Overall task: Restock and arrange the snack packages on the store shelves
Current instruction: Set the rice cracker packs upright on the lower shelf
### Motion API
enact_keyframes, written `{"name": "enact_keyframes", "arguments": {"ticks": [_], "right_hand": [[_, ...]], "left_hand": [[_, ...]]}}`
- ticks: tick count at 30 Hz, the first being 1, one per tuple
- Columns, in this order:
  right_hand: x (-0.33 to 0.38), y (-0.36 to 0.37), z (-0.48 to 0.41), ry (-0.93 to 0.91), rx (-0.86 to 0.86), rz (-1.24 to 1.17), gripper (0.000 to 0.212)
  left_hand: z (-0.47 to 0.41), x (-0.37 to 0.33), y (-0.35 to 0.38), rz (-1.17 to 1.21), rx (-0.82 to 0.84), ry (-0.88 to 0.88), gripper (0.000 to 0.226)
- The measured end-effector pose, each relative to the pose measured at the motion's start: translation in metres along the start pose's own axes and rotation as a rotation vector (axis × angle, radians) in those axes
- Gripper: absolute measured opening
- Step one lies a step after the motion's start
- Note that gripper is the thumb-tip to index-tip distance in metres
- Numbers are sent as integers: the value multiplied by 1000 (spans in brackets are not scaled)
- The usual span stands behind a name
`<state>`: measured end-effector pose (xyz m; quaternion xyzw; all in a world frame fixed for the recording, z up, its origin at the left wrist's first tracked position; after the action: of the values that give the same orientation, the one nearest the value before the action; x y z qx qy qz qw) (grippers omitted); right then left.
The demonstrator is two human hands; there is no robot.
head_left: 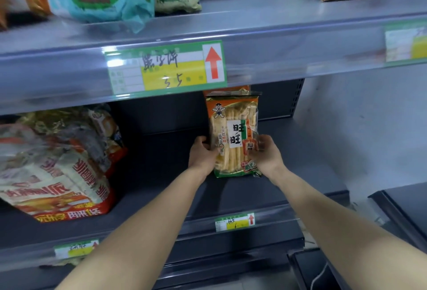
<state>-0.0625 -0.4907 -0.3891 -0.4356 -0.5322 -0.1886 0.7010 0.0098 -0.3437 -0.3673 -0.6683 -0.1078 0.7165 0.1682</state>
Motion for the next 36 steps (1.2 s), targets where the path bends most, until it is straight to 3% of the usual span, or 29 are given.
{"name": "enact_keyframes", "arguments": {"ticks": [11,15,19,23,24,26,31,36], "right_hand": [[4,-15,29,-45,-2,67,45],[2,-19,42,-47,34,152,41],[9,-20,38,-98,-85,93,41],[33,-16,23,-274,-149,18,25],[38,-13,16,-290,-138,8,29],[38,-6,5,-243,-105,-15,43],[21,3,1,-172,-76,86,33],[15,6,-4,-158,-86,164,43]], "left_hand": [[29,-8,-24,-204,239,55,58],[40,-9,-29,-143,347,36,61],[39,-15,-31,39,294,80,60],[25,-27,-28,177,199,144,75],[20,-27,-27,185,190,157,77],[10,-24,-23,162,185,169,78],[-2,-9,-16,139,153,115,70],[-11,-4,-6,141,97,135,73]]}}
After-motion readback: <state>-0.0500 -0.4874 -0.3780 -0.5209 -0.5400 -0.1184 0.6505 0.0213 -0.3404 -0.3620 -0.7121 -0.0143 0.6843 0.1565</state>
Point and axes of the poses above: each hand's wrist, its own z-axis away from the middle knuckle, its own y-axis out of the palm, x = y × z, the point moved 2 cm from there along -z, towards the middle knuckle, and after that the axes turned 15 degrees about -x, right-handed, at the moved point
